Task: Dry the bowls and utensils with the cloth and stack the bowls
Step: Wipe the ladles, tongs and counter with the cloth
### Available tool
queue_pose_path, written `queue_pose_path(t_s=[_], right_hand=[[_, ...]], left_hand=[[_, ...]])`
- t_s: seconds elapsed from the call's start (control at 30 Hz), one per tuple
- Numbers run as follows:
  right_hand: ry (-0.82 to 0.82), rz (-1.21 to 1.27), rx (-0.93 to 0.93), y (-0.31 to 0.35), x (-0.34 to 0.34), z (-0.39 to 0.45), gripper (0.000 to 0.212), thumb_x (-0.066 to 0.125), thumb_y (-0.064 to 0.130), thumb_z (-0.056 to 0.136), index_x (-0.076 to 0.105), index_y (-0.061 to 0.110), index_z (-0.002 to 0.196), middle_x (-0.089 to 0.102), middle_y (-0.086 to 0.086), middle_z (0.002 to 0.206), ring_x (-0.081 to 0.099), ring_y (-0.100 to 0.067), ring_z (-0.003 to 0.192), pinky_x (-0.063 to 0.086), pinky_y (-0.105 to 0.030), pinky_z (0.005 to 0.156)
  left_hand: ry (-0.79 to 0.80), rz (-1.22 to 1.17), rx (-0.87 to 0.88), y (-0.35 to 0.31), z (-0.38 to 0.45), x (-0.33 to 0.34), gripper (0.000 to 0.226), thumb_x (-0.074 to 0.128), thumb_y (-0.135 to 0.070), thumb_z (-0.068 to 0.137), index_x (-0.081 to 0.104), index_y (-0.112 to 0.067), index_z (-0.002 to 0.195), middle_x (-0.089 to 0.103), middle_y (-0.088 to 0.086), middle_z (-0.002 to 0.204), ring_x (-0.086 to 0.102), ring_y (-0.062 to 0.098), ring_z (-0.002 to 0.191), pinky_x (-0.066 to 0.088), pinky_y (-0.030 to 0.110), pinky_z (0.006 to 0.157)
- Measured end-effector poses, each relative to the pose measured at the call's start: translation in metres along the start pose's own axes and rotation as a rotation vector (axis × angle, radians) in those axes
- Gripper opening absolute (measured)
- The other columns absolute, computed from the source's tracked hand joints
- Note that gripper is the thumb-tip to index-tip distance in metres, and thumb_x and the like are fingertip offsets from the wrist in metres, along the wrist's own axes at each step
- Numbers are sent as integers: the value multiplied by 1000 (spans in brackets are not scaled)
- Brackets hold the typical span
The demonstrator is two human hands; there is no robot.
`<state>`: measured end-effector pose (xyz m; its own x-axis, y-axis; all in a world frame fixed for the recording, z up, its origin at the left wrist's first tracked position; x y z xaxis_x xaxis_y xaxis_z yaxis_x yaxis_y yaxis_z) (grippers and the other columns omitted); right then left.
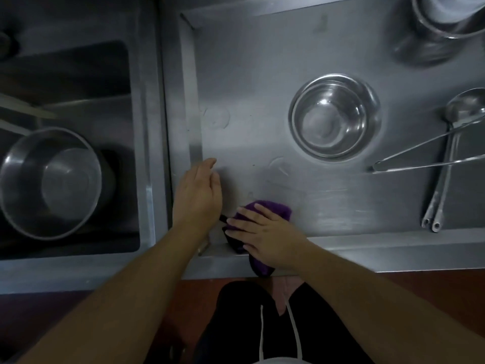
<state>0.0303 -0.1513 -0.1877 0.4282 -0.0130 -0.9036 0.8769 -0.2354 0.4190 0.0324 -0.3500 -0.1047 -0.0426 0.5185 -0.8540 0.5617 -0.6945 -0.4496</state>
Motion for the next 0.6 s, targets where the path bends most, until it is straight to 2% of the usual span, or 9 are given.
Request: queue_pose_path(t_s=[0.1, 0.17, 0.27, 0.33, 0.37, 0.43, 0.5, 0.6], right_hand=[[-108, -43, 82, -31, -9, -15, 51, 61, 33, 99, 58, 31, 150, 54, 6, 157, 46, -26, 149, 29, -50, 125], [-233, -47, 370, -57, -18, -27, 55, 67, 25, 97, 56, 27, 151, 55, 0, 157, 48, -33, 146, 30, -56, 124], [-382, -29, 911, -76, -28, -17, 52, 55, 26, 105, 48, 24, 156, 47, -4, 162, 35, -36, 153, 18, -57, 128], [-431, 12, 1065, -78, -31, 15, 52, 50, 30, 108, 44, 25, 160, 41, -2, 166, 26, -33, 157, 11, -55, 130], [-449, 32, 1078, -77, -34, 35, 53, 49, 31, 108, 43, 25, 160, 41, -2, 167, 26, -32, 158, 10, -54, 131], [-442, 27, 989, -72, -35, 74, 52, 51, 31, 106, 47, 24, 158, 45, -2, 164, 33, -33, 154, 13, -53, 130], [-381, -13, 771, -56, -28, 99, 51, 53, 29, 103, 52, 23, 154, 50, -3, 160, 40, -33, 150, 18, -54, 128], [-247, 1, 390, -11, -6, 93, 52, 54, 29, 101, 55, 23, 153, 52, -1, 159, 44, -31, 149, 23, -56, 126]], left_hand=[[-21, -1, 6, 10, 12, -16, 39, 44, -22, 109, 56, -11, 144, 63, 11, 136, 57, 29, 125, 47, 47, 109], [-27, 26, 28, 18, 16, -25, 38, 46, -23, 109, 57, -11, 143, 64, 11, 136, 58, 28, 124, 46, 44, 108], [-22, 84, 38, 32, 15, -36, 38, 49, -25, 108, 58, -15, 144, 63, 8, 140, 57, 28, 128, 44, 43, 109], [-6, 97, 23, 42, 12, -40, 39, 48, -26, 109, 57, -15, 145, 62, 7, 142, 55, 27, 131, 42, 43, 112], [-4, 95, 12, 47, 11, -42, 40, 47, -26, 109, 57, -15, 146, 61, 6, 142, 54, 27, 131, 43, 43, 112], [-14, 89, -18, 57, 6, -48, 40, 45, -28, 109, 56, -17, 146, 60, 4, 143, 54, 25, 131, 44, 44, 112], [-22, 96, -35, 66, 2, -51, 39, 44, -28, 110, 56, -18, 145, 60, 2, 142, 55, 23, 131, 45, 44, 112], [-24, 87, -42, 75, -4, -56, 37, 46, -25, 109, 57, -17, 144, 61, 3, 139, 55, 23, 128, 45, 43, 110]])
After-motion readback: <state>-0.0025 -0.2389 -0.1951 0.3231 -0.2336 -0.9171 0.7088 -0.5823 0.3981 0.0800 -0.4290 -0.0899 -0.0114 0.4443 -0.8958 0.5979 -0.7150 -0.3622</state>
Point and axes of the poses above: each hand's wrist, its own z-axis towards the middle knuckle, its own x-axis out of the palm, y = z × x, the point moved 2 cm from there along z, towards the middle knuckle
